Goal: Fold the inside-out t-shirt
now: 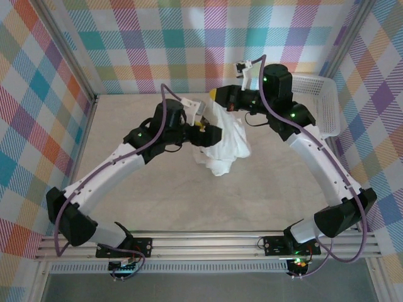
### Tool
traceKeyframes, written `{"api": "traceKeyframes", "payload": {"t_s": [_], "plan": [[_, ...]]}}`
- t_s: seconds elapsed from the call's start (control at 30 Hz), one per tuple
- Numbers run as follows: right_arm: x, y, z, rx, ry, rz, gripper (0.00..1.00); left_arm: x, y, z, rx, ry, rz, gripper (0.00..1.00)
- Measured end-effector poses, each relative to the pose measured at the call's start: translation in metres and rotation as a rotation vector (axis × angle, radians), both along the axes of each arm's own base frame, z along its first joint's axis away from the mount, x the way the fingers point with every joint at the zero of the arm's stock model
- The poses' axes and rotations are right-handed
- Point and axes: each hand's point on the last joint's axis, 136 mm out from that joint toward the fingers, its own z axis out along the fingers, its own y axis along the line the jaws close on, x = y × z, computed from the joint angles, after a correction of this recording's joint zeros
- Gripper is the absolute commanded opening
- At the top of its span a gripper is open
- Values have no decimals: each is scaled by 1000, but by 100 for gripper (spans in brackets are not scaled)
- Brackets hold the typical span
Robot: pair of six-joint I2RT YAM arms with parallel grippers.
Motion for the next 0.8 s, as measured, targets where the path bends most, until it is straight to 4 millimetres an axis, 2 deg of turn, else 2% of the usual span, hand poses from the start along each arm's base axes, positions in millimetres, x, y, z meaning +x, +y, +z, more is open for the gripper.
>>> {"api": "traceKeyframes", "payload": {"t_s": [0.03, 0.07, 0.1, 0.2, 0.27, 0.3, 0.33, 0.4, 0.5, 0.6, 0.67, 0.73, 0.77, 0.8], "plan": [[-3, 4, 3, 1, -12, 12, 0, 9, 1, -3, 9, -3, 33, 54], [-5, 5, 4, -2, -15, 16, 0, 15, 2, -7, 18, 1, 61, 20], [-4, 5, 2, -8, -12, 9, 0, 18, 3, -10, 24, 6, 79, 0], [12, -4, -17, -76, 11, -73, 5, 25, 11, -12, 3, 42, 130, 0], [34, -16, -39, -154, 19, -156, 6, 27, 13, -7, -54, 96, 149, 0], [46, -23, -53, -201, 24, -199, 10, 30, 16, -4, -88, 128, 162, 0], [59, -31, -70, -256, 38, -239, 20, 33, 20, 0, -121, 157, 183, 0], [74, -41, -102, -355, 71, -267, 33, 35, 29, 10, -149, 202, 222, 0], [78, -51, -132, -428, 117, -266, 40, 37, 41, 38, -170, 201, 279, 0], [56, -50, -131, -420, 70, -250, 46, 36, 49, 62, -192, 162, 329, 0], [22, -39, -119, -400, -21, -215, 52, 35, 54, 65, -193, 159, 374, 0], [-16, -17, -102, -351, -136, -153, 66, 35, 55, 64, -180, 162, 413, 0], [-32, -6, -93, -323, -187, -121, 77, 34, 54, 63, -168, 162, 427, 0], [-45, 5, -87, -295, -222, -92, 83, 33, 53, 63, -154, 161, 439, 0]]}}
